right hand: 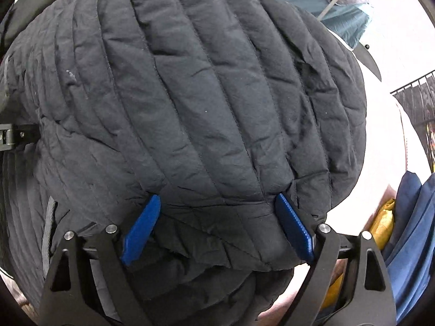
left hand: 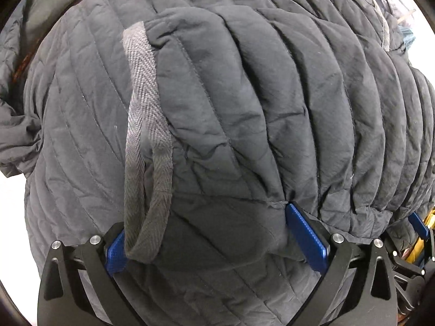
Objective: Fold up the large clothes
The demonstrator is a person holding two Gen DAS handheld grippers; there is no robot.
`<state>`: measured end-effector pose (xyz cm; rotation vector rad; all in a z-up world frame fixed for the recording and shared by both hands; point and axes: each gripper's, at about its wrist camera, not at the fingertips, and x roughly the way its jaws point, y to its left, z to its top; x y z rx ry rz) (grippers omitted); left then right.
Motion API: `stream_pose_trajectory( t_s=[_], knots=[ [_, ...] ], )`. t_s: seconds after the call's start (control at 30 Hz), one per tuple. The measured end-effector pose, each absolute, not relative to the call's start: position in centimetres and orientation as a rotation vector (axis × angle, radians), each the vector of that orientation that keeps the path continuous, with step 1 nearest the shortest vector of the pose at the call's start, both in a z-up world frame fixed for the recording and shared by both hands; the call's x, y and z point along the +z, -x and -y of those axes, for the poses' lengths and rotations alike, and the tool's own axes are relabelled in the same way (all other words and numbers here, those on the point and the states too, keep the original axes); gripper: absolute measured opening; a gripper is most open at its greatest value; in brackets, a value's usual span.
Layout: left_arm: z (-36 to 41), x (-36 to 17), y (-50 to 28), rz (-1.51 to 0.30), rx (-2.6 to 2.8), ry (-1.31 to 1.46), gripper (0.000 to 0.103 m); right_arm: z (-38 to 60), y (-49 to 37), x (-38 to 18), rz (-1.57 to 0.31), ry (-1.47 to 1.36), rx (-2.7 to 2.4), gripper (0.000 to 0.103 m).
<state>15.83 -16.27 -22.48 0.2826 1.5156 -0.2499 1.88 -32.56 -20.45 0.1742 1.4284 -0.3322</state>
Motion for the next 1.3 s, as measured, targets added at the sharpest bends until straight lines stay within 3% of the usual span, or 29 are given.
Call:
stream_pose_trajectory(
  t_s=[0.43, 0.77, 1.07, 1.3],
  knots=[
    [9.0, -17.4, -10.4, -1.432, -0.217, -0.184, 0.097, 33.3, 1.5, -15.7, -1.351, -0.305, -0.293, 0.087],
    [-3.3, -11.7, -4.2, -1.328, -0.1, -0.101, 0.097, 26.8, 3.2, -9.9, -1.232, -0.394, -0.117, 0.087],
    [-13.4, -7.3, -6.0, -1.229, 0.061, 0.029, 0.097, 17.2, 1.5, -6.6, -1.194, -0.283, 0.078, 0.087],
    [-18.5, -6.2, -12.4, -1.182, 0.057, 0.073, 0.097, 13.6, 0.0, -4.1, -1.154, -0.186, 0.055, 0.087]
  ],
)
